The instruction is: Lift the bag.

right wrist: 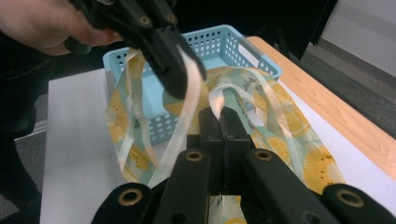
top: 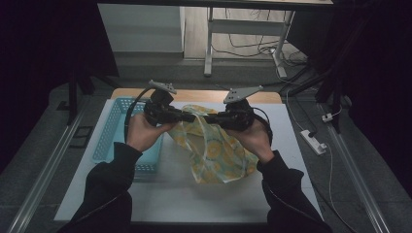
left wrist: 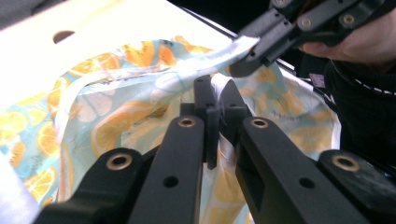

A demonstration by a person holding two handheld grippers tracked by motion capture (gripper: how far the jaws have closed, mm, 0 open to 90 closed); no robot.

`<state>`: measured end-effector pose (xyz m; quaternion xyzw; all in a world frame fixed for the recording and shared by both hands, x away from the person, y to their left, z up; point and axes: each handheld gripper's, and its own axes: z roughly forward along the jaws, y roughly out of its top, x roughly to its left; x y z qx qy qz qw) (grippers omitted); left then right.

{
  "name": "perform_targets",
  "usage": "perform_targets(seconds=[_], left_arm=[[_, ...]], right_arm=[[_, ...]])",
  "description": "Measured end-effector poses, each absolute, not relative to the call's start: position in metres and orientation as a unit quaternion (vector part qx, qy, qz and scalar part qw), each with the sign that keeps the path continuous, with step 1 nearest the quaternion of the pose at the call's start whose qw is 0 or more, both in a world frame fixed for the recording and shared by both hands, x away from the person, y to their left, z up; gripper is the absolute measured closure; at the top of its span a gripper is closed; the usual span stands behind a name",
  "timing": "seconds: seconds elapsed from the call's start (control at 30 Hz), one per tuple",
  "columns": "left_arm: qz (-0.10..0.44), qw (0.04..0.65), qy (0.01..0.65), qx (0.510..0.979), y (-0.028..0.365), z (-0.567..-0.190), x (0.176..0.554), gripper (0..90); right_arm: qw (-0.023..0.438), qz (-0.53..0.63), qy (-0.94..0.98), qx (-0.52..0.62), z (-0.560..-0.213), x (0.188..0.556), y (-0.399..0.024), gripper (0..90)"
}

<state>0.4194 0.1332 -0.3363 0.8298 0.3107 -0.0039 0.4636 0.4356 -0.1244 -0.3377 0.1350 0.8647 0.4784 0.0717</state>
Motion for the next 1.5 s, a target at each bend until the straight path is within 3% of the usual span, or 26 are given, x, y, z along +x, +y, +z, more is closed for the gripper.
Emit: perform_targets(seconds=[0.4, 1.5], left_arm=[[0.040, 0.481, 0.298, 0.823, 0.136, -0.291, 0.426, 89.0], [0.099, 0.533, 0.305, 0.783, 0.154, -0.227, 0.428, 89.0]], right_arm=[[0.068, 0.502, 0.852, 0.127, -0.309, 0.441, -0.121, 90.0], [0.104, 0.532, 0.833, 0.111, -0.243, 0.438, -0.113, 90.0]])
